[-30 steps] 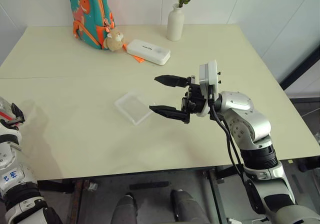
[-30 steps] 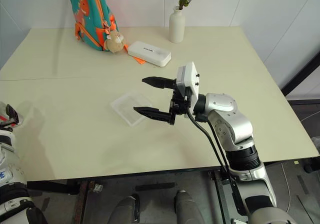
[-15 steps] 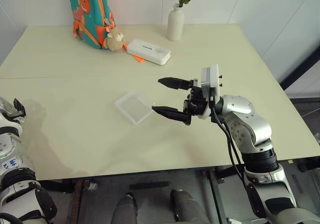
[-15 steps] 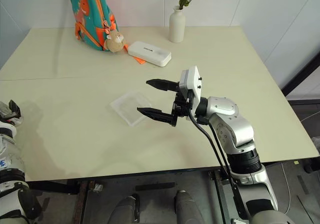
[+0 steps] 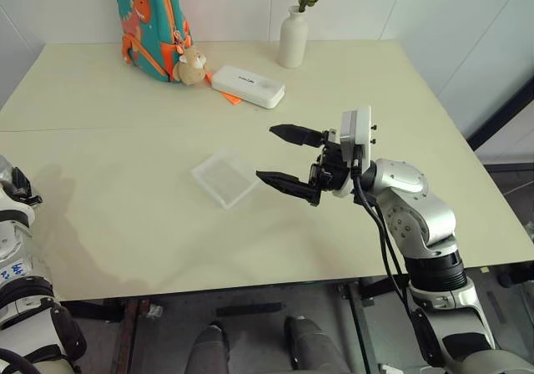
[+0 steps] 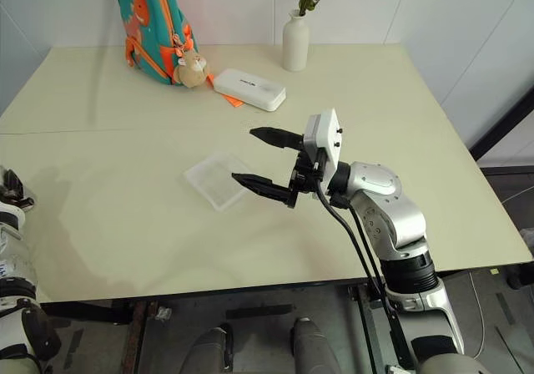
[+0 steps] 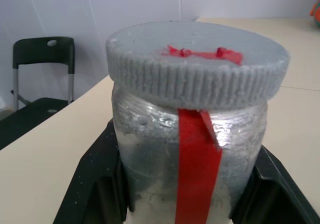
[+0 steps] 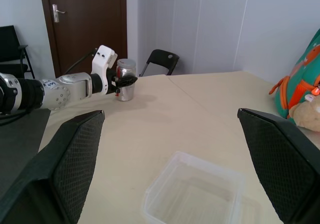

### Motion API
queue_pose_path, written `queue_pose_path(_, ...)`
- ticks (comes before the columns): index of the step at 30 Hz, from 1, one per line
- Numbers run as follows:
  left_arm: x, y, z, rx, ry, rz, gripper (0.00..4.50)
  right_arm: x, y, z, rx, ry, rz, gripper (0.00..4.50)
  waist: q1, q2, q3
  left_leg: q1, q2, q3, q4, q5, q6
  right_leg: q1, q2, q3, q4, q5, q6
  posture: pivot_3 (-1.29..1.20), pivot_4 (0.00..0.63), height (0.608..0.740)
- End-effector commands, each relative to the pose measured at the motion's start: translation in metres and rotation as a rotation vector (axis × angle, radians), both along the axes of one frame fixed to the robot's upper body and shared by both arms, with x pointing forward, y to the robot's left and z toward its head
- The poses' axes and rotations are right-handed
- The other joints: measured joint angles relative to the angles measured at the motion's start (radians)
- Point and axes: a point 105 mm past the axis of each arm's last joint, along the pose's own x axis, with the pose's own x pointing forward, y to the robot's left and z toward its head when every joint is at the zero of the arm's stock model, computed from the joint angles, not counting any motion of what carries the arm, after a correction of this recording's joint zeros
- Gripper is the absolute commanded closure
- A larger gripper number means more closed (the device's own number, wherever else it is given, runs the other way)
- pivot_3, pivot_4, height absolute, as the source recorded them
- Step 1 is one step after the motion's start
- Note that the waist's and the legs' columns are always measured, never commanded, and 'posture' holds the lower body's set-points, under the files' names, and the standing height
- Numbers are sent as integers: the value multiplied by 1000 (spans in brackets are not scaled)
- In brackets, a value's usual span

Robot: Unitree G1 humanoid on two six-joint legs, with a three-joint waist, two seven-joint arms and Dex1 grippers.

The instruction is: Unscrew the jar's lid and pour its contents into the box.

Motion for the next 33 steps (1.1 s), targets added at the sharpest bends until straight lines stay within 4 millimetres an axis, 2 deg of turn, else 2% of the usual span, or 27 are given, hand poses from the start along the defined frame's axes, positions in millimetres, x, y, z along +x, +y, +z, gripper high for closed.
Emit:
queue_pose_path(1, 6, -33, 47, 103, -149, -207, 2533, -8, 0, 11, 25, -33, 11, 0, 2, 0, 0, 0, 0, 0, 0, 0, 0, 0, 0, 0, 0, 0, 0, 0, 150, 740)
queue_pose_path(3, 10, -69, 62, 166, -155, -407, 2533, -9, -2, 10, 26, -24, 4, 0, 3, 0, 0, 0, 0, 0, 0, 0, 0, 0, 0, 0, 0, 0, 0, 0, 150, 740)
queue_pose_path(5, 10, -115, 70, 223, -117, -642, 2533, -9, -4, 10, 24, -13, -5, 0, 3, 0, 0, 0, 0, 0, -1, 0, -1, 0, 0, 0, -1, 0, 0, 0, 150, 740)
queue_pose_path(7, 8, -141, 68, 248, -55, -781, 2533, -9, -4, 10, 21, -1, -6, 0, 3, 0, 0, 0, 1, 0, -2, 0, -1, 0, 0, 0, 0, -1, -1, 0, 150, 740)
queue_pose_path(10, 6, -206, 68, 279, 36, -1115, 2533, -12, -1, 7, -22, 29, 14, 0, 1, 0, 0, 1, 1, 0, -2, 0, -1, 0, 0, 0, 0, -1, -1, 0, 150, 740)
queue_pose_path(14, 3, -265, 69, 296, 109, -1398, 2533, -14, 9, 13, -65, 48, 42, 0, -2, 0, 0, 0, 1, 0, -1, 0, -1, 0, 0, 0, 0, -1, -2, 0, 150, 740)
queue_pose_path(17, -1, -299, 65, 328, 157, -1554, 2533, -16, 19, 20, -61, 39, 63, 0, -8, 0, 0, 0, 1, 0, -1, 0, -1, 0, 1, 1, -1, -1, -2, 0, 150, 740)
queue_pose_path(23, -7, -340, 64, 344, 171, -1742, 2533, -16, 39, 32, -53, 10, 70, 0, -5, 0, 0, -1, 1, -1, -2, 0, -1, -2, 2, 1, 0, -2, -1, 0, 150, 740)
queue_pose_path(33, -11, -351, 65, 363, 163, -1816, 2533, -1, 51, 29, -90, 28, 10, 0, -4, 0, 0, -2, 1, -1, -1, 0, -1, -4, 2, 1, 1, -2, -1, 0, 150, 740)
